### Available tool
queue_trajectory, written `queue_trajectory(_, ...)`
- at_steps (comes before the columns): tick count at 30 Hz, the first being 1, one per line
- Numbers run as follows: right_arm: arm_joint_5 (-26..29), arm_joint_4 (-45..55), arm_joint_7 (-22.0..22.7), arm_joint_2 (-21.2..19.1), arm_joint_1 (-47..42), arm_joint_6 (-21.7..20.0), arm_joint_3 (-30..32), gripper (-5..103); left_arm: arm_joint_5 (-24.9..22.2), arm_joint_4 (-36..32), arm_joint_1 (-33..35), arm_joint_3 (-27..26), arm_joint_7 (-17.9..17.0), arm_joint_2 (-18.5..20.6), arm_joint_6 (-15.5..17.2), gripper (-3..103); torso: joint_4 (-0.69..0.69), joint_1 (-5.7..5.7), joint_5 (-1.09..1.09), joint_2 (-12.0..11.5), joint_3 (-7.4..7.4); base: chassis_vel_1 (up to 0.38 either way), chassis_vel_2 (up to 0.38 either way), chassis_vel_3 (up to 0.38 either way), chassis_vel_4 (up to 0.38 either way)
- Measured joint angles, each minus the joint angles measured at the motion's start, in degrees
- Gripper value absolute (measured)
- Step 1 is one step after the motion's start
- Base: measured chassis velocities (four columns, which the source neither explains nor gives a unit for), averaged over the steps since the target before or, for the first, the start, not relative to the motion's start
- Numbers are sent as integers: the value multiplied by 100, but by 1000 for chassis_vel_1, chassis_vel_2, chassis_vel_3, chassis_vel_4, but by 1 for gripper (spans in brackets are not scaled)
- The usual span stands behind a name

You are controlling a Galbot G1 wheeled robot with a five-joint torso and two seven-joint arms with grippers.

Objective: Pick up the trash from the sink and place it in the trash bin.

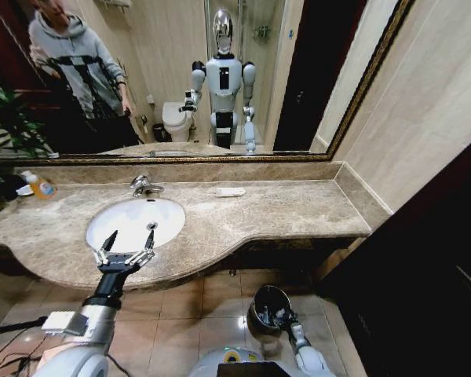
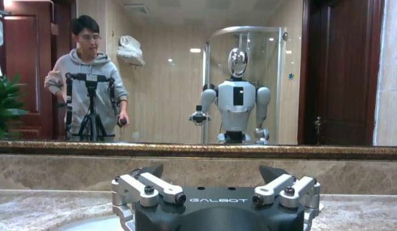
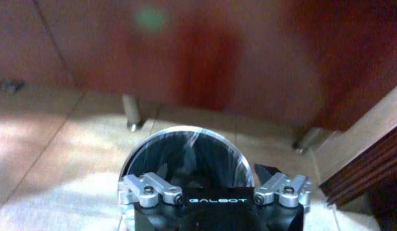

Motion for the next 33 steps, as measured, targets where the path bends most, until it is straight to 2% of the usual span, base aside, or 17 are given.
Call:
queue_trajectory(1, 0, 0, 0, 0, 0, 0, 0, 91, 0, 0, 0, 0, 0, 0, 0, 100, 0, 0, 0, 0, 0, 0, 0, 0, 0)
queue_trajectory(3, 57, 463, 125, -17, -240, 158, 21, 99, 0, 0, 0, 0, 0, 0, 0, 100, 0, 0, 0, 0, 0, 0, 0, 0, 0)
queue_trajectory(6, 192, 944, 232, -30, -460, 223, 53, 100, 0, 0, 0, 0, 0, 0, 0, 100, 0, 0, 0, 0, 0, 0, 0, 0, 0)
queue_trajectory(9, 593, 1881, 339, -30, -926, 204, 111, 100, 0, 0, 0, 0, 0, 0, 0, 100, 0, 0, 1, 0, 0, 0, 0, 0, 0)
queue_trajectory(10, 593, 1881, 339, -30, -926, 204, 111, 100, 0, 0, 0, 0, 0, 0, 0, 100, 0, 0, 1, 0, 0, 0, 0, 0, 0)
queue_trajectory(14, 1115, 3337, 408, -67, -1828, 186, 219, 100, 0, 1, 0, 0, 0, 0, 0, 100, -1, 0, -1, 0, 0, 0, 0, 0, 0)
queue_trajectory(15, 1115, 3337, 408, -67, -1828, 186, 219, 100, 0, 1, 0, 0, 0, 0, 0, 100, -1, 0, -1, 0, 0, 0, 0, 0, 0)
queue_trajectory(19, 1306, 4495, 486, -44, -2451, 254, 278, 100, 0, 0, 0, 0, 0, 0, 0, 100, -1, -1, 0, 0, 0, 0, 0, 0, 0)
queue_trajectory(22, 1303, 5056, 484, -31, -2590, 273, 261, 100, 0, 0, 0, 0, 0, 0, 0, 100, -1, -1, -1, 0, 0, 0, 0, 0, 0)
queue_trajectory(27, 1310, 5932, 145, 3, -2403, 143, 122, 100, 0, 0, 0, 0, 1, 0, 0, 100, -1, -1, -1, 0, 0, 0, 0, 0, 0)
queue_trajectory(28, 1370, 6105, -25, -94, -2144, -46, 26, 100, 0, 0, 0, 0, 0, 0, 0, 100, -2, -1, -1, 0, 0, 0, 0, 0, 0)
queue_trajectory(29, 1370, 6105, -25, -94, -2144, -46, 26, 100, 0, 0, 0, 0, 0, 0, 0, 100, -2, -1, -1, 0, 0, 0, 0, 0, 0)
queue_trajectory(32, 1683, 6225, -253, -536, -1238, -736, -257, 100, 0, 0, 0, 0, 0, 0, 0, 100, 1, -1, 0, 0, 0, 0, 0, 0, 0)
queue_trajectory(33, 1683, 6225, -253, -536, -1238, -736, -257, 100, 0, 0, 0, 0, 0, 0, 0, 100, 1, -1, 0, 0, 0, 0, 0, 0, 0)
